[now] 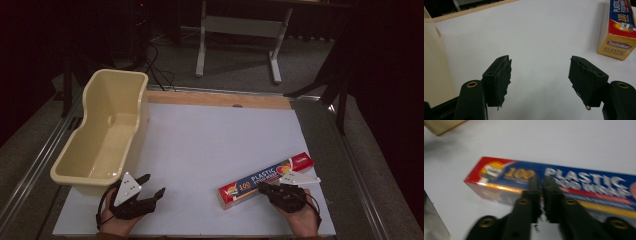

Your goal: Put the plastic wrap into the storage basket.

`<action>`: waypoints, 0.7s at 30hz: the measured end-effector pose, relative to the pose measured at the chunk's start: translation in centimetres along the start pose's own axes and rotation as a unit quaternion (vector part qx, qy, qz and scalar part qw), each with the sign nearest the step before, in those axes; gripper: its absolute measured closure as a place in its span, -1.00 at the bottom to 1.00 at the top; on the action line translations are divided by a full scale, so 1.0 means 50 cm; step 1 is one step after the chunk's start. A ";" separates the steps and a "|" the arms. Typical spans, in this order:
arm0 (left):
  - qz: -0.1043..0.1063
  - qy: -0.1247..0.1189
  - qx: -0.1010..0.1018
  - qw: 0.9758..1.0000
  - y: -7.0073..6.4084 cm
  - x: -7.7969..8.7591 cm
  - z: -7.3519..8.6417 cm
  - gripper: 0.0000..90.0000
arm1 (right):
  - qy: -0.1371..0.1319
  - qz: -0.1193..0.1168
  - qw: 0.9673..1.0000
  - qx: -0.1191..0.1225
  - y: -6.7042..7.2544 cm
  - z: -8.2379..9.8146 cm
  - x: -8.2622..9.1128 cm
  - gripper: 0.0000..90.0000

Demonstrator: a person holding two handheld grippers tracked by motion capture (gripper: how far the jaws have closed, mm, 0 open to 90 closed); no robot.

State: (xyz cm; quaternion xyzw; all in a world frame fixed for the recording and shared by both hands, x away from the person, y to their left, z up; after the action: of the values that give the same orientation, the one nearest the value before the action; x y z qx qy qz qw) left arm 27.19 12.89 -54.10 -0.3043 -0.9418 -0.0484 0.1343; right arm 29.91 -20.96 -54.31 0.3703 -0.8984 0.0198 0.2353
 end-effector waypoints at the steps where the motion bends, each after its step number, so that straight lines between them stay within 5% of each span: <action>1: -0.001 0.001 0.000 1.000 0.000 0.000 0.000 -0.24 | 0.014 0.014 1.000 -0.003 -0.022 0.012 0.015 0.99; 7: 0.000 0.001 0.000 1.000 0.000 -0.001 0.000 -0.24 | 0.059 0.032 0.997 -0.027 -0.067 0.060 0.033 1.00; 10: 0.005 0.001 0.002 1.000 -0.005 -0.002 -0.001 -0.23 | 0.087 0.064 0.993 -0.047 -0.108 0.088 0.043 1.00; 16: 0.006 -0.002 0.003 1.000 -0.005 0.000 -0.003 -0.22 | 0.097 0.117 0.985 -0.080 -0.161 0.096 0.056 1.00; 21: 0.007 -0.004 0.002 1.000 -0.008 0.002 -0.005 -0.21 | 0.088 0.136 0.980 -0.116 -0.194 0.099 0.061 1.00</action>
State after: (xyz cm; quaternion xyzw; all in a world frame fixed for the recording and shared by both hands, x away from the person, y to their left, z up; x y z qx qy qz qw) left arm 26.96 12.58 -53.83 -0.3104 -0.9404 -0.0440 0.1318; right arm 32.56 -31.02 -58.71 0.2118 -0.9123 -0.0205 0.3498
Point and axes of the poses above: each handheld gripper's, and its own axes: x roughly backward along the jaws, z roughly out of its underside, y roughly to its left, the point moved 10 cm from there along -x, roughly forward along the jaws, and after that the axes turned 12 degrees about -y, right-handed, at the moved point
